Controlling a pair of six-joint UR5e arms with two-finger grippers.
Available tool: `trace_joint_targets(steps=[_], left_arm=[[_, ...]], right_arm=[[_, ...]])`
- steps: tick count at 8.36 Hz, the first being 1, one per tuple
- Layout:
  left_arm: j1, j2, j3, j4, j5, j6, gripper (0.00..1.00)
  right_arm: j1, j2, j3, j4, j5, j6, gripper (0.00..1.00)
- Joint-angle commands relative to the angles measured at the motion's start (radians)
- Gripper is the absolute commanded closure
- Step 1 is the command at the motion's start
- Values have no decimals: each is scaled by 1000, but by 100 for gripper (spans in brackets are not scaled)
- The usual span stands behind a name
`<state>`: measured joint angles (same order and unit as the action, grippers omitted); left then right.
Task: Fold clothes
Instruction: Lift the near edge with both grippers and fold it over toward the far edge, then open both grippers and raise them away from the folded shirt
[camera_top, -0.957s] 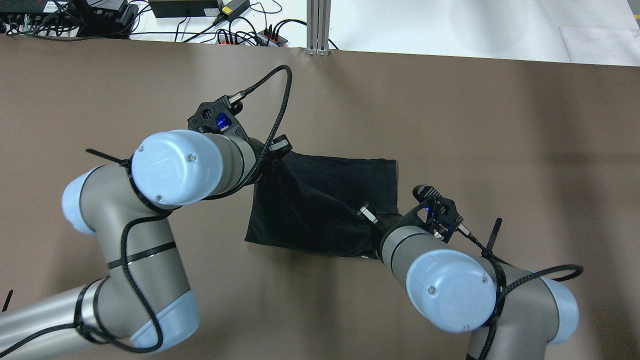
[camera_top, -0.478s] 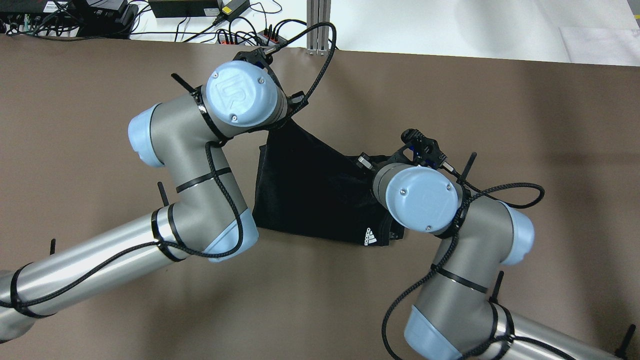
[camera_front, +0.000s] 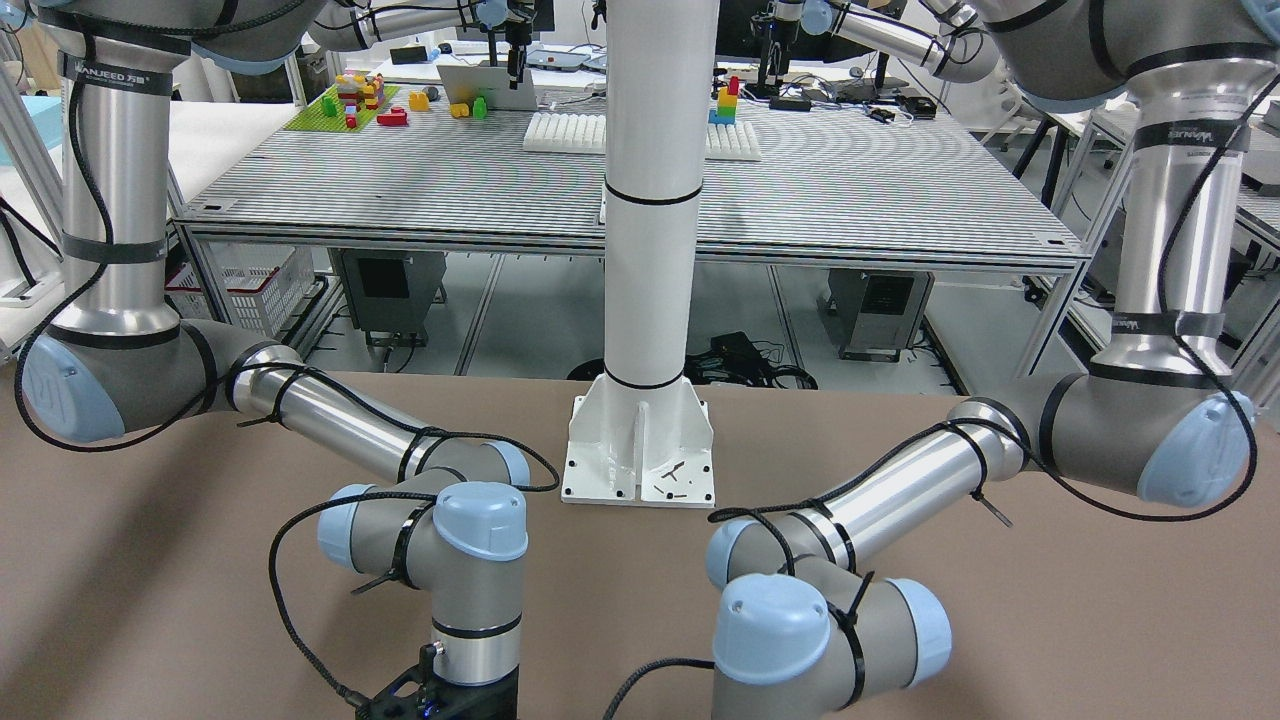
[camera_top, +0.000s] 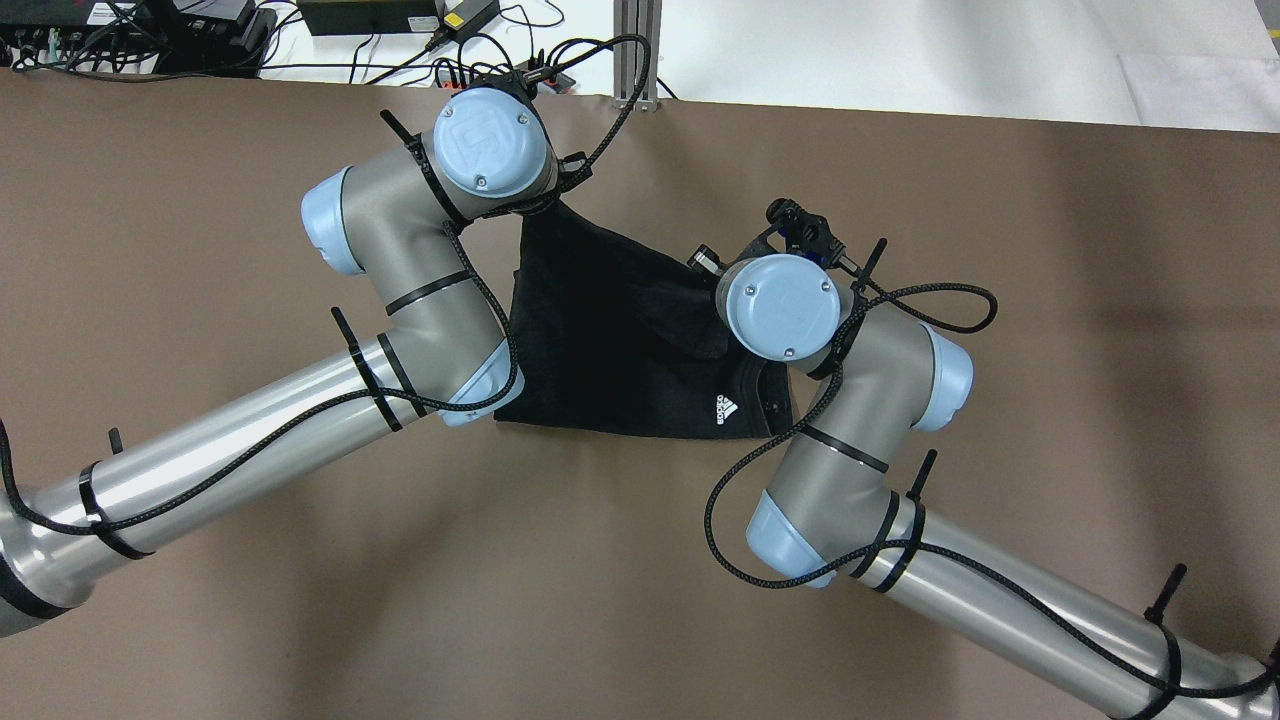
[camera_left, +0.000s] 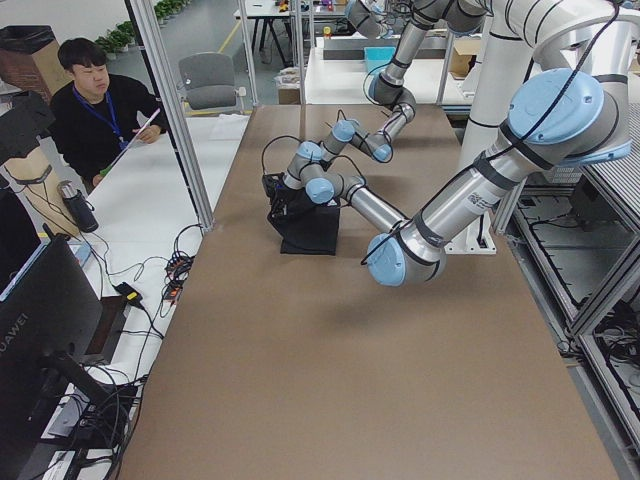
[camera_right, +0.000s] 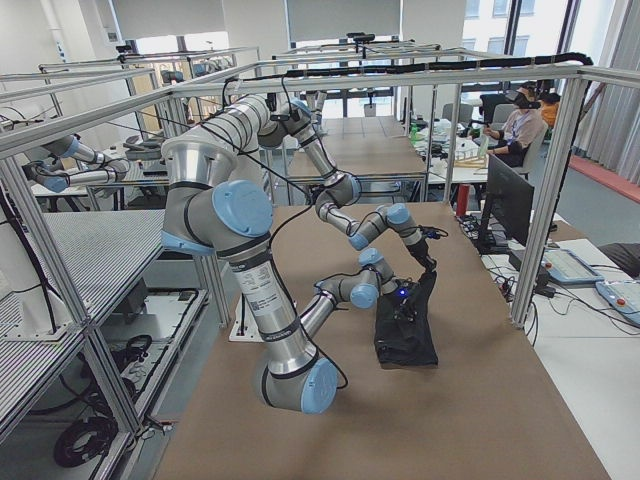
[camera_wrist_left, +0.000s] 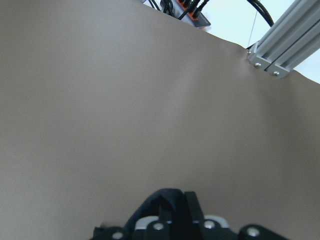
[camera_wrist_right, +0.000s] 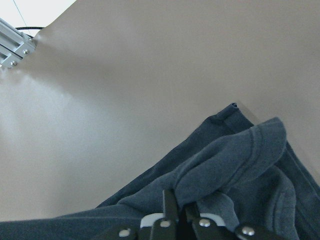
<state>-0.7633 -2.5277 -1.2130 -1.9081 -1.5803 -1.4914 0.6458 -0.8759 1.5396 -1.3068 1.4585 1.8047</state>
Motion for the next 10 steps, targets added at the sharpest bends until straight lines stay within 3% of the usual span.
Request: trace_joint_targets(steps=[1, 2, 3, 6, 9, 10], left_arm=[[-37, -20, 139, -166, -53, 100, 5], [-88, -28, 136, -170, -182, 102, 5], [-115, -26, 130, -195, -260, 112, 5], [-128, -17, 122, -216, -277, 154, 5], [-140, 238, -64, -212, -254, 351, 5], [-175, 344, -135, -212, -256, 432, 5]], right_arm=[[122, 37, -32, 24, 185, -123, 8], [162, 35, -13, 24, 268, -177, 8], [164, 34, -6, 24, 290, -186, 7], [163, 13, -4, 14, 293, -321, 7], [172, -234, 91, 14, 286, -671, 6], [231, -309, 105, 14, 284, -803, 6]])
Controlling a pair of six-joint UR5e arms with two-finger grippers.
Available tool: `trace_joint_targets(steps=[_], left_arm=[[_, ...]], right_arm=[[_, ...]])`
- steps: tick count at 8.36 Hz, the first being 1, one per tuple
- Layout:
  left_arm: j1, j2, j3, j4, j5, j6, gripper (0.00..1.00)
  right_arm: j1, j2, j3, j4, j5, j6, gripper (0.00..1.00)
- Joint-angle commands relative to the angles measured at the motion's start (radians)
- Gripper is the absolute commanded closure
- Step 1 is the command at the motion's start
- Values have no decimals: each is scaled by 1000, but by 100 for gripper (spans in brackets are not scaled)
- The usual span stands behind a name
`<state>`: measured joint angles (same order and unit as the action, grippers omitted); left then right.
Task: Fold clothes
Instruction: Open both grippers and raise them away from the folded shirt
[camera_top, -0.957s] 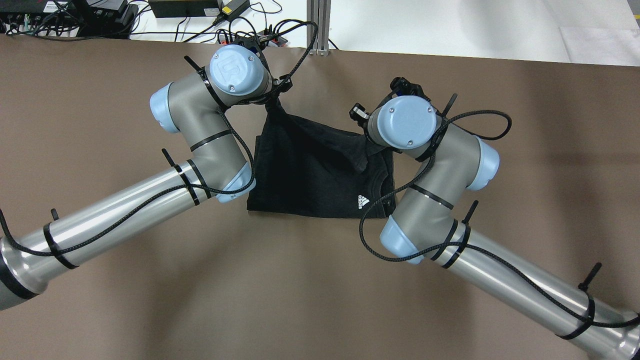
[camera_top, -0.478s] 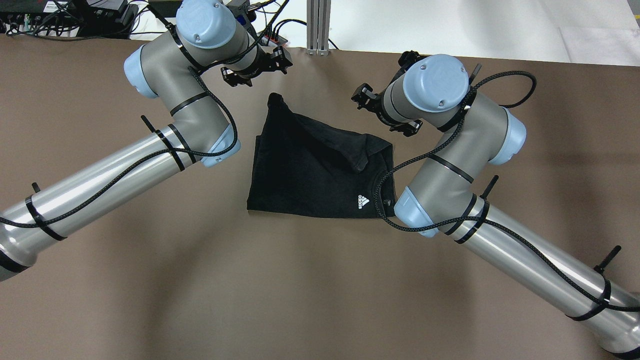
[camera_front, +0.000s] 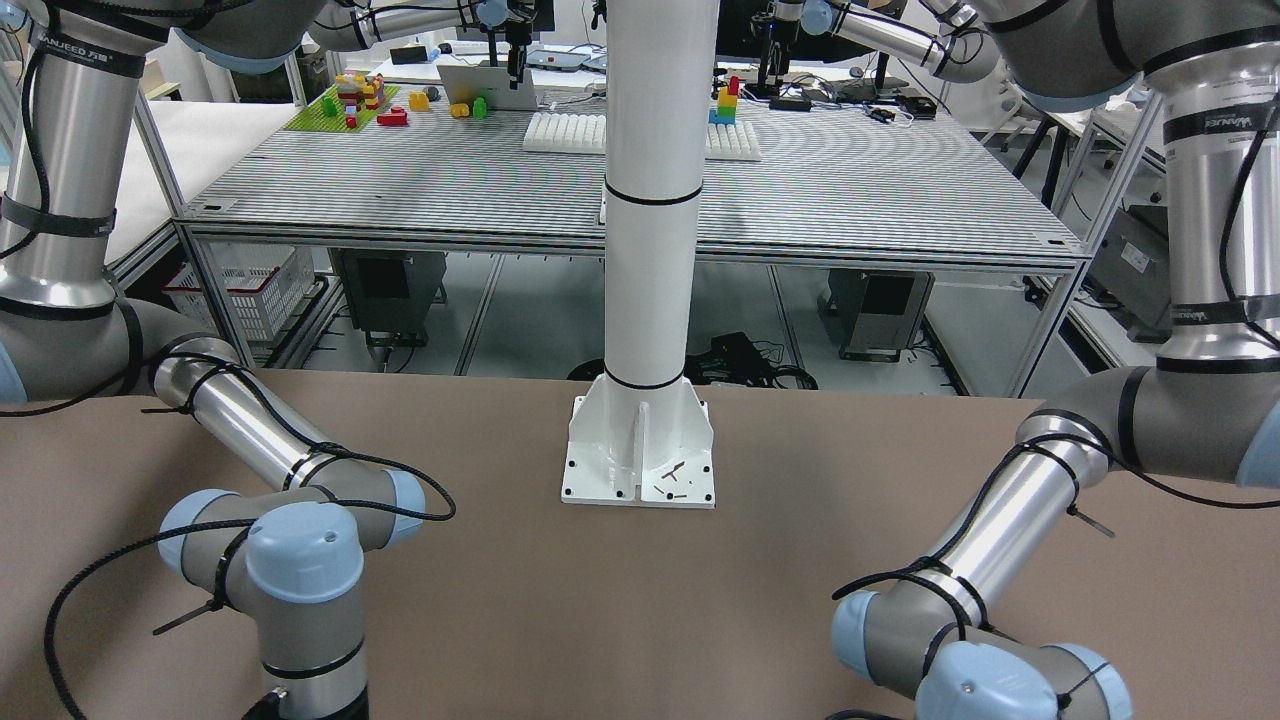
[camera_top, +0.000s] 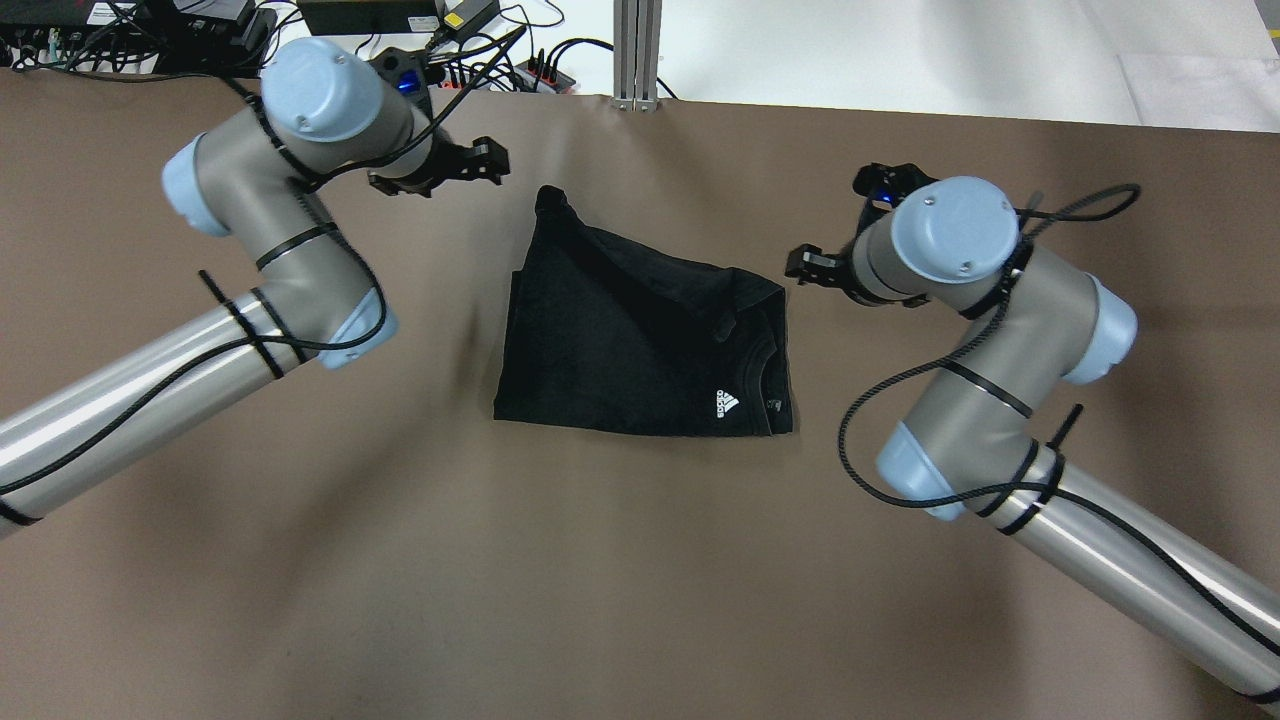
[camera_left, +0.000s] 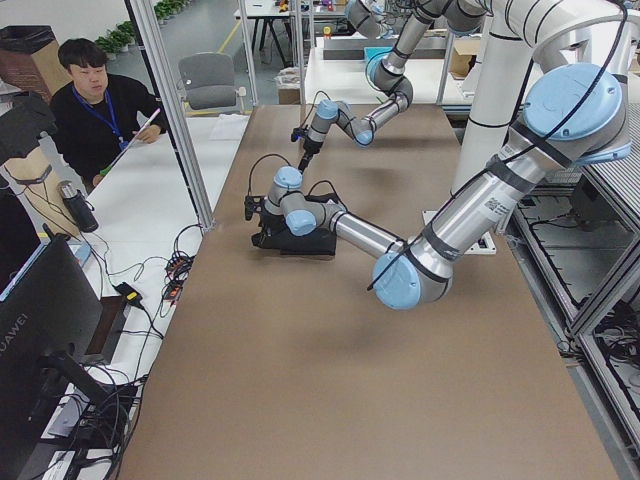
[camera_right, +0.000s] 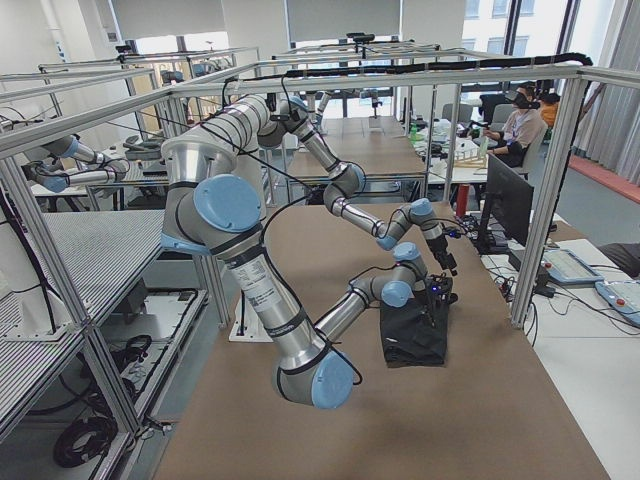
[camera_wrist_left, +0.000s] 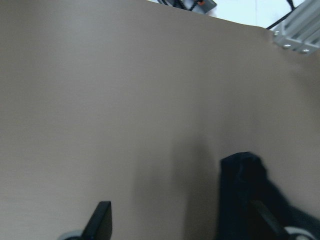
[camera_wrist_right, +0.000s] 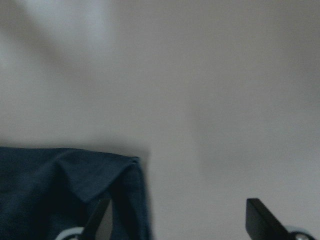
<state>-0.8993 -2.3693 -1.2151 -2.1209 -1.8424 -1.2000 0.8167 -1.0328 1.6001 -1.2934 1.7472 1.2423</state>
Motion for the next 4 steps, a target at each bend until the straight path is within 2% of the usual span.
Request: trace_joint_targets(steps=[1, 2, 4], left_arm=[[-88, 288, -182, 1, 5, 266, 5], [-160, 356, -202, 1, -1, 419, 5], [-313, 418, -196, 12, -5, 699, 5]], right_arm=[[117, -230, 63, 2, -6, -374, 6], [193, -301, 78, 2, -8, -532, 6], [350, -442, 101, 5, -11, -845, 6]])
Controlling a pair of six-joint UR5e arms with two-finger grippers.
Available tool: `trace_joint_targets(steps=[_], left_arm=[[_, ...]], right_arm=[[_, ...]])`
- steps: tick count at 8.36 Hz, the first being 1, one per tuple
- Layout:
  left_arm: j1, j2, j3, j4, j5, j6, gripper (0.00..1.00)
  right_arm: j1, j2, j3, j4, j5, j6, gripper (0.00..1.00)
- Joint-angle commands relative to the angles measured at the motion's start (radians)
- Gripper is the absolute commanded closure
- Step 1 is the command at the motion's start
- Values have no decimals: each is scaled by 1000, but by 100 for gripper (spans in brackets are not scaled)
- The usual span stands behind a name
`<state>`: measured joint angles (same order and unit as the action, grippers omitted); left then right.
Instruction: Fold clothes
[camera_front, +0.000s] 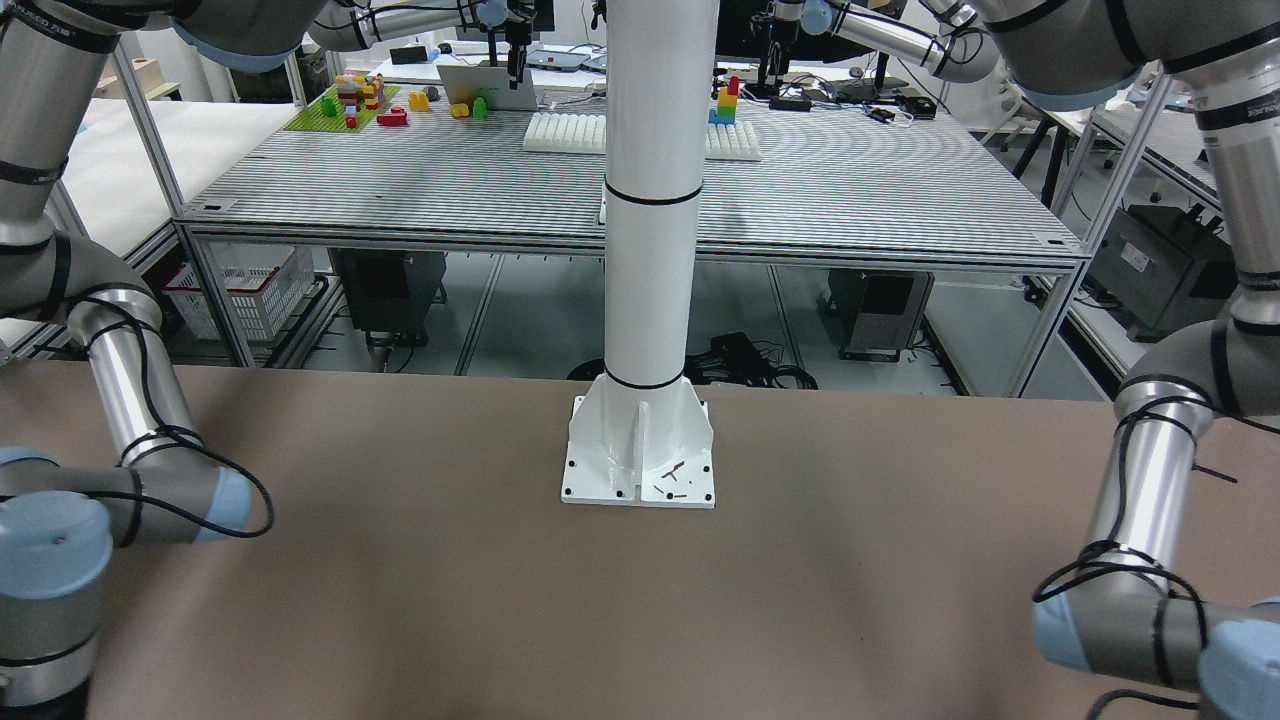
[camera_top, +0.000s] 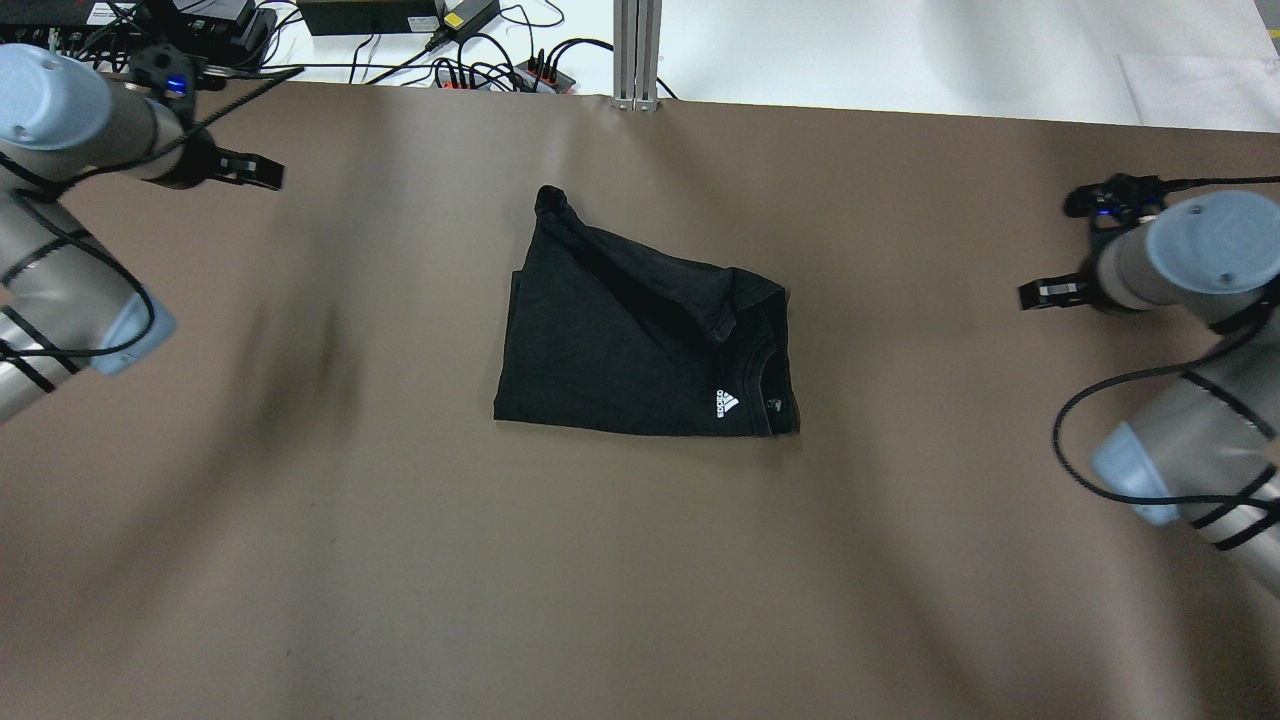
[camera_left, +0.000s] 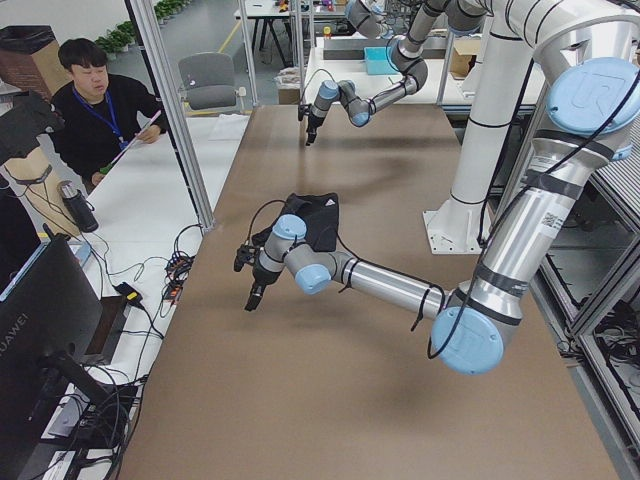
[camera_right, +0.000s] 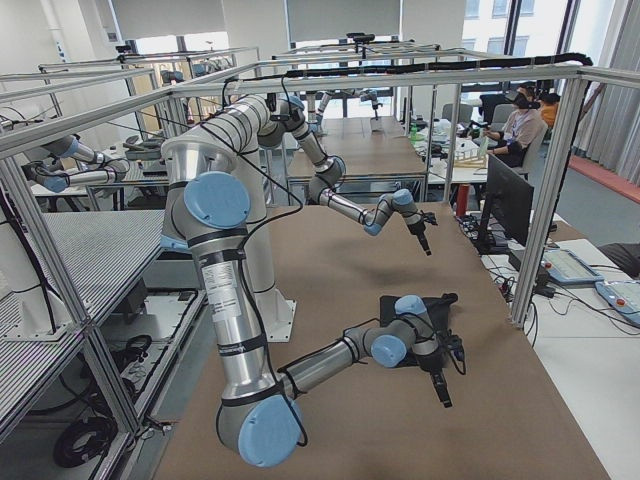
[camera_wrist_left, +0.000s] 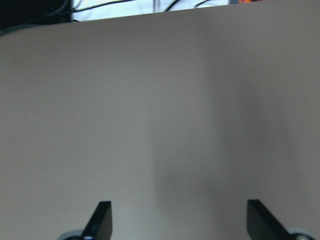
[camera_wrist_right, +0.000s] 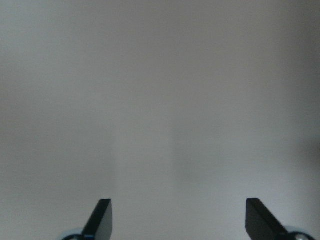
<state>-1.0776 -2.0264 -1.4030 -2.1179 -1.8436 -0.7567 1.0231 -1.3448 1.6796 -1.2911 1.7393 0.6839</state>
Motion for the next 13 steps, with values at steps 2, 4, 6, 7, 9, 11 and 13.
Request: trace_joint_targets(steps=[2, 4, 6, 7, 9, 11, 13], left_arm=[[-282, 103, -7, 54, -5, 489, 5], [-416, 106, -16, 126, -8, 684, 5], [-465, 255, -71, 96, 6, 718, 5], [-493, 370, -100, 10, 26, 715, 5], [-586, 402, -105, -59, -87, 708, 5], [-588, 393, -129, -14, -53, 719, 5], [-584, 377, -116, -24, -37, 749, 5]], right_arm=[[337, -200, 22, 6, -1, -583, 6], [541, -232, 23, 1, -3, -793, 6], [649, -343, 64, 63, -44, -831, 6], [649, -416, 95, 126, -122, -833, 6], [644, -412, 105, 148, -136, -808, 6], [618, -399, 103, 148, -110, -777, 6], [595, -404, 103, 151, -83, -780, 6]])
